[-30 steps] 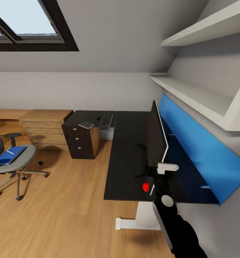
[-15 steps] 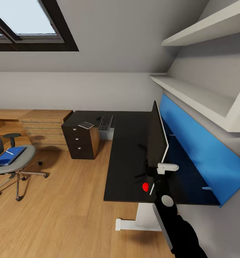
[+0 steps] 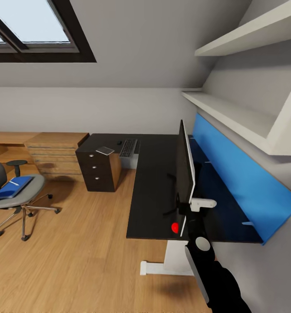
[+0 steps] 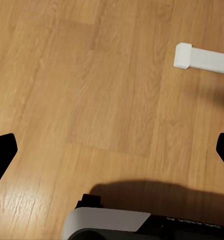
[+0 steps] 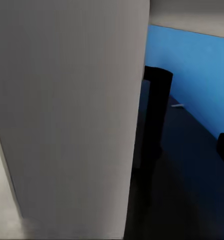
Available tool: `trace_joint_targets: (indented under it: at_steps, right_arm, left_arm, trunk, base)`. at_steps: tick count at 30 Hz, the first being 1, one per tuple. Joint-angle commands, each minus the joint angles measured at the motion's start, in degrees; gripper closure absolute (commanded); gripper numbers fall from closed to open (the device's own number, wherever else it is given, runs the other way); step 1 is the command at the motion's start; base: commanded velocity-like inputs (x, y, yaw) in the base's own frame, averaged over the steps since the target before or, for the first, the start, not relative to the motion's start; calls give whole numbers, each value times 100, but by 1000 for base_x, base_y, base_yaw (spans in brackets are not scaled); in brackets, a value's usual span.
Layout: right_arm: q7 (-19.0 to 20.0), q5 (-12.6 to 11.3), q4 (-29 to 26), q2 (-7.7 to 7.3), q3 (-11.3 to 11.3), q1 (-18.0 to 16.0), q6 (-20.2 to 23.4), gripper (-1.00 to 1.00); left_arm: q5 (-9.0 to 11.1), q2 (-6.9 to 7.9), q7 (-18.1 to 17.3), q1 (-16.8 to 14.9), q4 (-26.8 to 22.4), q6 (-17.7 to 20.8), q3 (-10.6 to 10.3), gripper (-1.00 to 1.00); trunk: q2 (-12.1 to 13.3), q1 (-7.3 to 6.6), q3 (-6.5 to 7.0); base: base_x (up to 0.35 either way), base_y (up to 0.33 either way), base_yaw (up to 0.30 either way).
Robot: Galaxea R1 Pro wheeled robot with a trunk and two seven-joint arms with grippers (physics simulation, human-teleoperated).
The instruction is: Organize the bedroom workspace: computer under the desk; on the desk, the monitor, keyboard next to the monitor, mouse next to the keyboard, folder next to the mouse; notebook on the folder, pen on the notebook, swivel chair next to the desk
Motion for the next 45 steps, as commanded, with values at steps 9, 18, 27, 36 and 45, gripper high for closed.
trace_joint_targets:
  at_steps: [9,18,27,36,45]
  right_arm:
    - [-33,51,27,-1,8,-5,44,-100]
    - [-33,51,33,-1,8,-3,44,-100]
    - [-33,53,98,-1,8,-2,44,-100]
    - [-19,56,256,-1,8,-3,38,-100]
    - [-3,57,320,-1,8,-3,35,-100]
  left_arm:
    - [-42,-1,-8,-3,1,-15,50,-100]
    - [-42,-1,-8,-3,-2,-16,53,-100]
    - [-43,-1,-8,-3,1,-15,57,-100]
    - [-42,-1,-8,-3,-1,-16,57,-100]
    - [-46,-1,-8,-3,2,-16,57,-100]
  trunk:
    - [-9,2,-10]
    - [-9,2,-10]
    - [-9,2,-10]
    - [-9,2,-10]
    - [-9,2,-10]
  base:
    - [-14,0,0]
    - [-23,0,0]
    - [-89,0,0]
    - [-8,0,0]
    - [-79,0,0]
